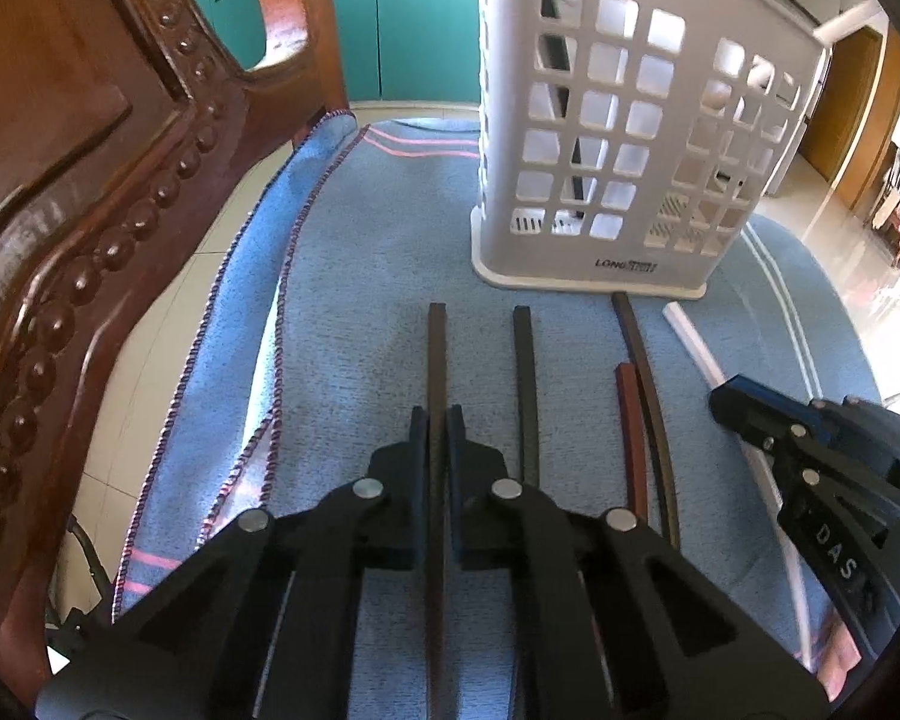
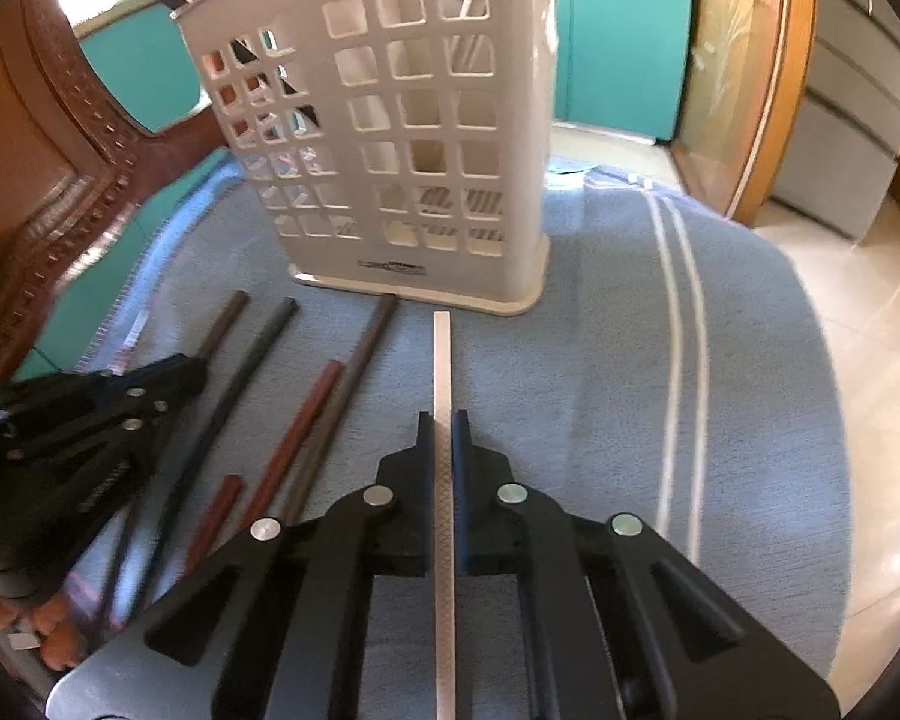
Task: Organize utensils
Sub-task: 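Close the left tool on a dark chopstick from the pile, then lift both held chopsticks and lower them into the white basket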
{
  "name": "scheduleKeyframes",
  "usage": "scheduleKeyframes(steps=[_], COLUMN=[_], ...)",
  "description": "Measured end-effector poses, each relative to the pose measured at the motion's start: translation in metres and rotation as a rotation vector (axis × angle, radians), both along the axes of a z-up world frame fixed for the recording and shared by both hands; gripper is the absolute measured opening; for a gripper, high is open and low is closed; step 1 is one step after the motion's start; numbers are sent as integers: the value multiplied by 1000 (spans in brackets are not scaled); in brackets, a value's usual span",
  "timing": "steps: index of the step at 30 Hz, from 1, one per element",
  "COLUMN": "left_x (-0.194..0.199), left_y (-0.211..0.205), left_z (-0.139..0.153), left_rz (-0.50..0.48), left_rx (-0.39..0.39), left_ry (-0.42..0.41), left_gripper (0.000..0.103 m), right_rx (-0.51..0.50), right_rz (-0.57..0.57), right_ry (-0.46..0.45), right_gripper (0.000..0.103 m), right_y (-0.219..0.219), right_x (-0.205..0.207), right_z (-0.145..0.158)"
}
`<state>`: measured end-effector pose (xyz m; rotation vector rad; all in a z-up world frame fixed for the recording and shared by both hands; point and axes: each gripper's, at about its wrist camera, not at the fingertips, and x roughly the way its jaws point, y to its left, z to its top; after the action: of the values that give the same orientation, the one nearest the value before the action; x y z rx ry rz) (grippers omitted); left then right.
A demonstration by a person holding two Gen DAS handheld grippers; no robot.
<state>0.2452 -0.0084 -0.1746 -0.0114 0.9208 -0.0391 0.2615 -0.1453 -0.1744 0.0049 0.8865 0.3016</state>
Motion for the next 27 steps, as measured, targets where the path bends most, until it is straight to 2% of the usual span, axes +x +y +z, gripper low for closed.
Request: scheduleKeyframes(steps=[4, 6, 10, 13, 15, 18, 21, 22, 24, 27], left_x=[-19, -38, -81, -104, -113, -115, -102, -93, -75, -31], left_y=[5, 8, 14, 15, 18, 26, 34, 37, 40, 38], left_z=[31, 63, 138, 191, 220, 256, 277, 278, 271, 245], left_rz=[-10, -34, -106, -146, -161, -140, -40, 2, 42, 80], left_rx=[-43, -73, -153, -167, -202, -260, -299, -316, -331, -363], left_ry=[-79, -155, -343, -488, -573, -703, -838, -873, -877, -789], left_gripper=[7, 7, 7, 7, 7, 7, 7, 7, 7, 7], right_rx=[93, 152, 297, 365, 413, 455, 483, 457, 385, 349], right_rz=[52, 79, 140, 141, 136, 89, 14, -31, -94, -98], right_ry=[-60, -93, -188, -275, -334, -474, -636, -699, -771, -744], right_gripper=[6, 6, 6, 6, 6, 6, 6, 6, 6, 6], right_y=[-9, -16, -40, -55, -64, -75, -83, -83, -76, -66], right_x=[-13, -20, -42, -52, -55, -56, -53, -51, -41, -17], right_z=[33, 54, 108, 149, 175, 215, 244, 250, 249, 226])
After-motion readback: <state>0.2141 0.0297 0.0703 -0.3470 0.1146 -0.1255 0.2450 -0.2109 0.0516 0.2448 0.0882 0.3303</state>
